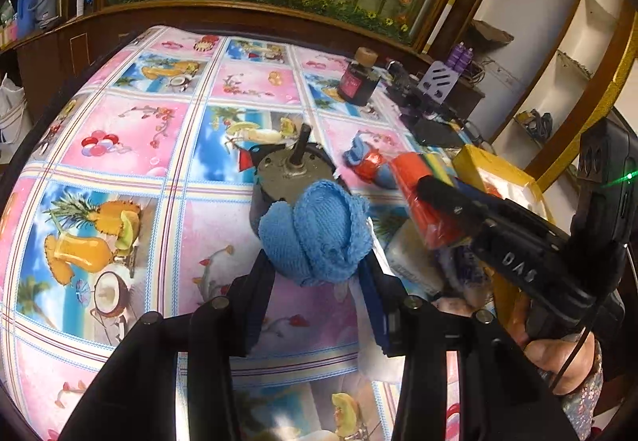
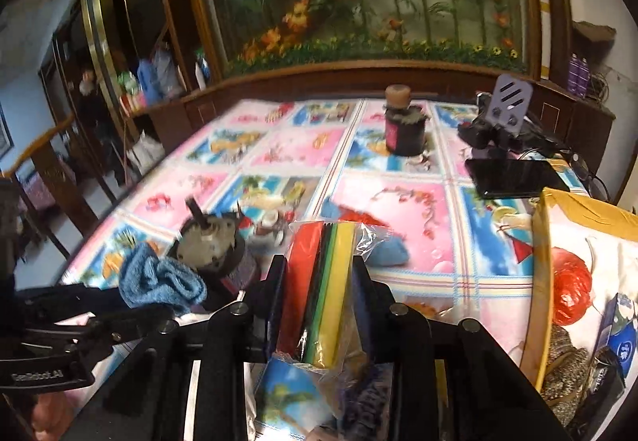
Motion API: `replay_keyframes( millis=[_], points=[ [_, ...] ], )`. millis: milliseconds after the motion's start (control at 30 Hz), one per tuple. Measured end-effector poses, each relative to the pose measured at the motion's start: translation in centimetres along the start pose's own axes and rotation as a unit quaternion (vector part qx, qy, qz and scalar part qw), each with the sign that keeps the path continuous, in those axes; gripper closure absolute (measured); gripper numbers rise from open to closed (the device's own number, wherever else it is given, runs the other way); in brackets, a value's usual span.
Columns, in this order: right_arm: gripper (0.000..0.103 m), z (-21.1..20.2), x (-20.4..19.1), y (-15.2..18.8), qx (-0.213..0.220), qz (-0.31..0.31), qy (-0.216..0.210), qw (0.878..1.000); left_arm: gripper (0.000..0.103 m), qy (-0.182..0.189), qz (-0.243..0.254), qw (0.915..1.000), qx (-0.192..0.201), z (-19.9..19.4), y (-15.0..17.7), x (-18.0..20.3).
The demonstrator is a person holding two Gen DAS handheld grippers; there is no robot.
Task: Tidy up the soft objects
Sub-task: 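Grasp the clear bag of coloured sticks with the right tool while the left tool holds the blue cloth, then carry the blue cloth and stick bag over the box with both tools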
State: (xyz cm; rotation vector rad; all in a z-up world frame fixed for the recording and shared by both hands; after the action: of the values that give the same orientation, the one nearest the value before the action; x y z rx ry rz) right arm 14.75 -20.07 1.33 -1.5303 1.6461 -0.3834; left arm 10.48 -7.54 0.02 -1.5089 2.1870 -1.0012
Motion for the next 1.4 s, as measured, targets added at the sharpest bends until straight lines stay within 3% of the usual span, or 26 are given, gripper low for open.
replay_keyframes(
  millis=[133, 300, 533, 700, 833, 900, 1000, 1067, 1133, 1200, 1233, 1267, 1400],
  points=[
    [0.07, -2.2, 0.9, -1.4, 0.036, 0.026, -0.022, 0.999, 0.062, 0.007, 0.014, 0.9997, 0.019, -0.5, -0.6, 0.9],
    [0.07, -2.9, 2.1, -1.9, 0.041, 0.052, -0.031, 0.997, 0.059, 0.041, 0.027, 0.9976, 0.049, -1.7, -1.2, 2.2],
    [0.07, -4.7, 2.7, -2.5, 0.068, 0.067, -0.046, 0.994, 0.058, 0.042, 0.061, 0.9944, 0.075, -2.6, -1.7, 3.9],
    [0.07, -4.7, 3.4, -2.4, 0.063, 0.074, -0.044, 0.994, 0.058, 0.03, 0.036, 0.9981, 0.039, -0.9, -1.2, 2.3],
    [0.07, -4.9, 3.3, -2.4, 0.065, 0.071, -0.047, 0.994, 0.056, 0.053, 0.011, 0.9984, 0.014, 0.3, -0.6, 1.7],
    [0.07, -5.0, 3.2, -2.4, 0.065, 0.07, -0.051, 0.994, 0.053, 0.047, 0.028, 0.9985, 0.008, 0.6, -0.4, 2.3],
    [0.07, -5.1, 3.1, -2.3, 0.064, 0.07, -0.052, 0.994, 0.035, 0.048, 0.059, 0.9971, 0.003, 1.2, -0.1, 3.9],
    [0.07, -5.1, 3.1, -2.2, 0.063, 0.07, -0.055, 0.994, 0.033, 0.03, 0.076, 0.9967, -0.002, 1.7, 0.0, 4.4],
    [0.07, -5.1, 3.0, -2.2, 0.064, 0.07, -0.055, 0.994, 0.033, 0.005, 0.089, 0.996, -0.01, 2.6, 0.2, 4.8],
    [0.07, -5.2, 3.0, -2.2, 0.064, 0.071, -0.056, 0.994, 0.04, -0.008, 0.094, 0.9951, -0.031, 3.8, 0.5, 4.9],
    [0.07, -5.2, 3.0, -2.2, 0.064, 0.071, -0.056, 0.994, 0.056, -0.008, 0.094, 0.9947, -0.041, 4.2, 0.8, 4.9],
    [0.07, -5.2, 3.0, -2.2, 0.063, 0.071, -0.056, 0.994, 0.061, -0.003, 0.094, 0.9942, -0.053, 4.8, 1.1, 5.0],
    [0.07, -5.3, 3.1, -2.3, 0.066, 0.073, -0.055, 0.994, 0.062, -0.008, 0.093, 0.9944, -0.049, 4.6, 1.2, 4.9]
  ],
)
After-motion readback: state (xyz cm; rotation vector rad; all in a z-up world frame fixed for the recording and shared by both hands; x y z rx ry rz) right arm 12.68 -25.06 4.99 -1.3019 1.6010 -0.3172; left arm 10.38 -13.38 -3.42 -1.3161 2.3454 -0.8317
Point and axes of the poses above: each gripper's, at about its wrist camera, not at the fingertips, and z roughly the way its jaws point, x to its right, y to its underside, the point moved 9 cm from there along z, roughly the way its jaws point, and after that the axes turned 15 degrees about z, right-handed, at the moved point
